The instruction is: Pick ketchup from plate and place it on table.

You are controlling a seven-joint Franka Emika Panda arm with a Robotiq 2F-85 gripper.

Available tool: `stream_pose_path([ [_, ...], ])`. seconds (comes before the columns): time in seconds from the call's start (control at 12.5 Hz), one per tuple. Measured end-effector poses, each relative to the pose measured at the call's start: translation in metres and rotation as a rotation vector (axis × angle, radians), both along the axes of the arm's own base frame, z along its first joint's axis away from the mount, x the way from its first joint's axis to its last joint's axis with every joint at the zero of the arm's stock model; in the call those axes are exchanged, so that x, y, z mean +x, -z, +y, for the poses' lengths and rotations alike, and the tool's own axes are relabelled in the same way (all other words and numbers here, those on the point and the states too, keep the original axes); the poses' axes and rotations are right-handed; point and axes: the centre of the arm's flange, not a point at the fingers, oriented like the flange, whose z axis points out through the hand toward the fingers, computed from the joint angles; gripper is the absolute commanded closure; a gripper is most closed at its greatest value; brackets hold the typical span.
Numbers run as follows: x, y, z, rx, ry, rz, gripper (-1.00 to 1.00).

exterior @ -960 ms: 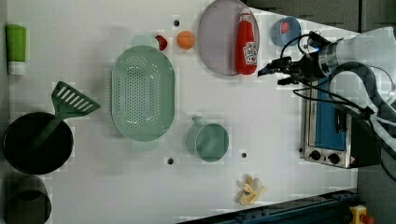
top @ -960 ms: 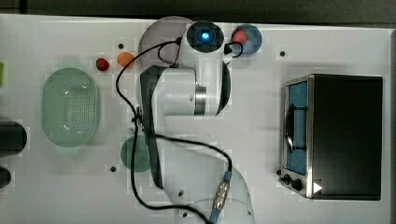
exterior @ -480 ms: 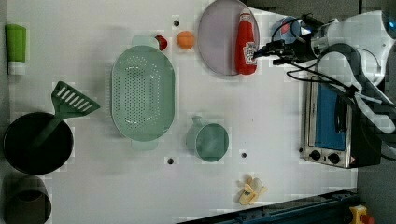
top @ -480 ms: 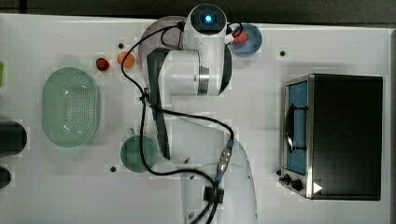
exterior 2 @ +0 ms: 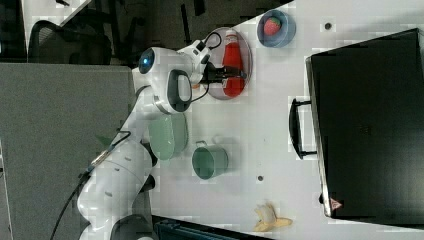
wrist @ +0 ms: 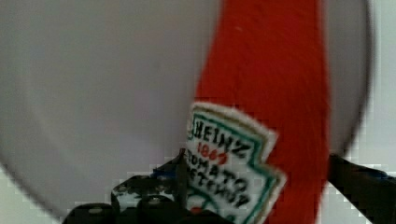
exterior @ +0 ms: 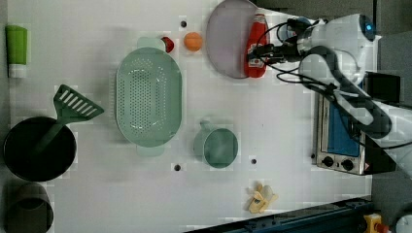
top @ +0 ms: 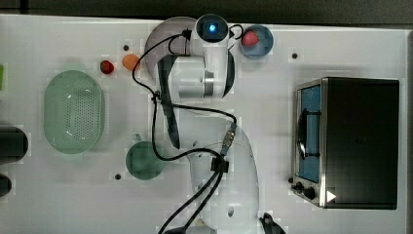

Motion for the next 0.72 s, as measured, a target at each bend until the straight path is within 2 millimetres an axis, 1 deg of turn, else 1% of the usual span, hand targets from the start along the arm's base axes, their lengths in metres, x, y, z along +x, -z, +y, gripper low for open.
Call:
stream_pose_path([
  [0.16,0.001,0.017,0.008,0.008,-0.007,-0.012,-1.0],
  [0.24,0.002,0.022,0.011,0.008,-0.011,-0.023,-1.0],
  [0.4,0.004,0.022,0.008,0.001,-0.012,-0.033,-1.0],
  [0.48,0.004,0.022,0.008,0.0,-0.011,-0.037,-0.91],
  [0.72,0.008,0.014,0.009,-0.008,-0.025,-0.053,-0.2],
])
